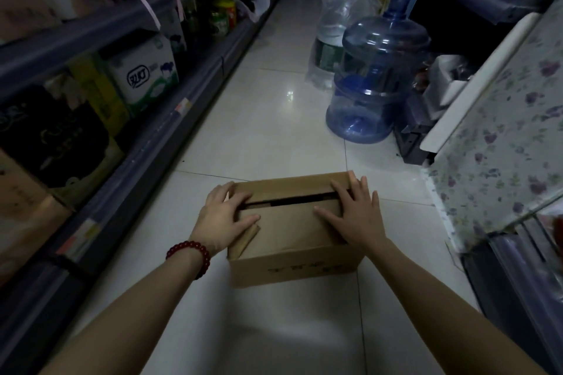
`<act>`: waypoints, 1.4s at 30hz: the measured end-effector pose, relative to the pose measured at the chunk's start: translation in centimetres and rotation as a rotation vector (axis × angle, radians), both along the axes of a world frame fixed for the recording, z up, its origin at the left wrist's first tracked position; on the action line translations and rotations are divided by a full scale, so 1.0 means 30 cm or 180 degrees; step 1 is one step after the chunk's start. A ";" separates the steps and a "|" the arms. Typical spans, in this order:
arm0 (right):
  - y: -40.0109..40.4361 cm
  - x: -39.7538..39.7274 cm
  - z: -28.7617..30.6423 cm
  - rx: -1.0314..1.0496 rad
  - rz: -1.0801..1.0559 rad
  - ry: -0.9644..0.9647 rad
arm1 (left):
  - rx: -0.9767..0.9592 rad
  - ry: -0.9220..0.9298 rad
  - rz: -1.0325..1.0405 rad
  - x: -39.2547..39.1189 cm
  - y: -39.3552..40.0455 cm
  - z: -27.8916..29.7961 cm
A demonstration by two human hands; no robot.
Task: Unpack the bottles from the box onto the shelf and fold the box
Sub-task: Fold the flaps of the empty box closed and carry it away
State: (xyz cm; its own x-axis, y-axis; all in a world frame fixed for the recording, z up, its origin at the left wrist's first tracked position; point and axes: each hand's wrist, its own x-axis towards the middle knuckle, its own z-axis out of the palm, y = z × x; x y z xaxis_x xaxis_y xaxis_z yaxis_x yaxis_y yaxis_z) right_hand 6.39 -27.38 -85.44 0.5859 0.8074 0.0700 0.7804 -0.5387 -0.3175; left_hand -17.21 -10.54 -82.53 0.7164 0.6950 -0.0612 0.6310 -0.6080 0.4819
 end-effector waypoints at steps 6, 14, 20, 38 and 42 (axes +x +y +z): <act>-0.030 0.046 -0.045 -0.0198 -0.0210 0.0447 | -0.0639 0.0214 0.0305 0.004 -0.006 -0.055; -0.022 0.042 -0.073 0.0239 -0.0640 0.1259 | -0.1214 -0.0648 0.0821 0.068 -0.033 -0.094; -0.052 0.027 0.046 0.0645 -0.0577 0.1646 | -0.1393 -0.0693 0.0809 0.072 0.004 -0.006; -0.019 -0.078 1.576 0.0768 -0.0633 0.1697 | -0.1498 -0.0807 0.0586 -0.031 0.104 1.521; 0.018 -0.110 1.934 0.0848 -0.0668 0.1599 | -0.1485 -0.1018 0.0442 -0.070 0.140 1.898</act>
